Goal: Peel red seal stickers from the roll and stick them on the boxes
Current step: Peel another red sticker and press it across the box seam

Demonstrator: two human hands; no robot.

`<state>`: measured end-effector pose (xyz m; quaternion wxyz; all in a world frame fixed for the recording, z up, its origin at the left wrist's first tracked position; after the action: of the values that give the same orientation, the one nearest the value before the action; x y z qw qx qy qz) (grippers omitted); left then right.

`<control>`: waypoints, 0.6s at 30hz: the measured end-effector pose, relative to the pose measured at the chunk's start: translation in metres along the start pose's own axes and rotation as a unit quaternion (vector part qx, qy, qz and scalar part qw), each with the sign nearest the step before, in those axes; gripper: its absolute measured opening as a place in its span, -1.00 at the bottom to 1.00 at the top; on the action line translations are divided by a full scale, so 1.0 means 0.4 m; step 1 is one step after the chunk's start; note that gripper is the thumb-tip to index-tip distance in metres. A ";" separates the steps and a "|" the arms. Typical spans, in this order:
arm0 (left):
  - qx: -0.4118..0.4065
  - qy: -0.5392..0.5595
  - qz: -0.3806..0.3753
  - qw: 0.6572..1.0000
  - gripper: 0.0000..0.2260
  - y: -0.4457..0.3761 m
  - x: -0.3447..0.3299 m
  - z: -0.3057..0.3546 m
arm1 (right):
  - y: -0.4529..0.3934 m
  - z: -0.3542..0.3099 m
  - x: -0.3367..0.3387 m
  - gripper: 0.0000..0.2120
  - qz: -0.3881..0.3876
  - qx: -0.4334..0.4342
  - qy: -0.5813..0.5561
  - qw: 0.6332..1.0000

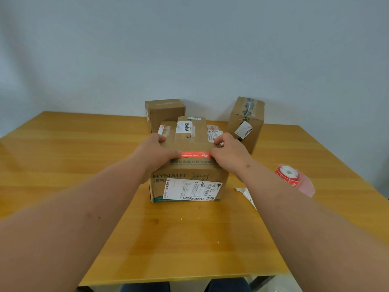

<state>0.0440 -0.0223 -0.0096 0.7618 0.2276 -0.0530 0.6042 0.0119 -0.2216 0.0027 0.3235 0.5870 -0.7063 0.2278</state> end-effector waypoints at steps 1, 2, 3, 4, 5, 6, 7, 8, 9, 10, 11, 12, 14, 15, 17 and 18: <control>0.006 0.005 -0.007 1.000 -0.37 -0.001 0.001 0.001 | 0.000 0.000 -0.001 -0.74 0.002 -0.001 -0.001 1.000; 0.009 0.012 -0.013 1.000 -0.37 0.001 0.001 0.002 | 0.001 0.000 -0.003 -0.77 0.004 0.000 -0.002 1.000; 0.011 0.019 -0.017 1.000 -0.37 0.002 0.002 0.003 | 0.001 -0.001 -0.005 -0.78 0.003 0.001 -0.004 1.000; 0.011 0.023 -0.019 0.999 -0.36 0.005 0.002 0.004 | 0.002 -0.002 -0.007 -0.77 0.001 0.002 -0.006 1.000; 0.011 0.024 -0.019 0.999 -0.36 0.005 0.003 0.004 | 0.004 -0.004 -0.009 -0.75 -0.003 0.003 -0.006 1.000; 0.012 0.026 -0.017 0.999 -0.36 0.006 0.003 0.005 | 0.007 -0.006 -0.009 -0.73 -0.006 0.002 -0.004 1.000; 0.012 0.029 -0.014 0.999 -0.37 0.006 0.002 0.006 | 0.009 -0.008 -0.009 -0.71 -0.008 0.001 -0.003 1.000; 0.011 0.032 -0.011 0.999 -0.38 0.007 0.001 0.007 | 0.011 -0.009 -0.007 -0.68 -0.009 0.001 -0.003 1.000; 0.009 0.033 -0.010 0.999 -0.39 0.008 -0.001 0.008 | 0.015 -0.008 -0.006 -0.66 -0.011 0.002 -0.005 1.000; 0.007 0.030 -0.009 0.999 -0.39 0.010 -0.003 0.009 | 0.018 -0.008 -0.005 -0.63 -0.014 0.003 -0.006 1.000; 0.004 0.027 -0.011 1.000 -0.38 0.012 -0.005 0.009 | 0.022 -0.007 -0.006 -0.60 -0.019 0.005 -0.008 1.000; 0.003 0.027 -0.013 1.000 -0.37 0.014 -0.007 0.010 | 0.025 -0.008 -0.006 -0.58 -0.024 0.006 -0.009 1.000; 0.004 0.034 -0.014 0.999 -0.33 0.017 -0.007 0.011 | 0.026 -0.009 -0.006 -0.57 -0.027 0.006 -0.013 1.000; 0.006 0.036 -0.014 0.999 -0.33 0.018 -0.006 0.012 | 0.025 -0.009 -0.005 -0.57 -0.026 0.005 -0.013 1.000; 0.006 0.025 -0.015 1.000 -0.33 0.020 -0.007 0.013 | 0.024 -0.009 -0.006 -0.58 -0.024 0.005 -0.010 1.000; 0.006 0.017 -0.016 1.000 -0.33 0.020 -0.008 0.013 | 0.023 -0.009 -0.007 -0.58 -0.025 0.005 -0.009 1.000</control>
<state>0.0367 -0.0260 -0.0040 0.7706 0.2224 -0.0332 0.5963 0.0038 -0.2152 0.0036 0.3194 0.6079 -0.6934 0.2180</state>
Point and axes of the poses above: each hand's wrist, its own y-axis away from the middle knuckle, its own x-axis out of the back of the hand, z = x × y, the point moved 3 cm from there along -y, towards the middle knuckle, and after that the axes turned 5 degrees about -z, right-handed, at the moved point
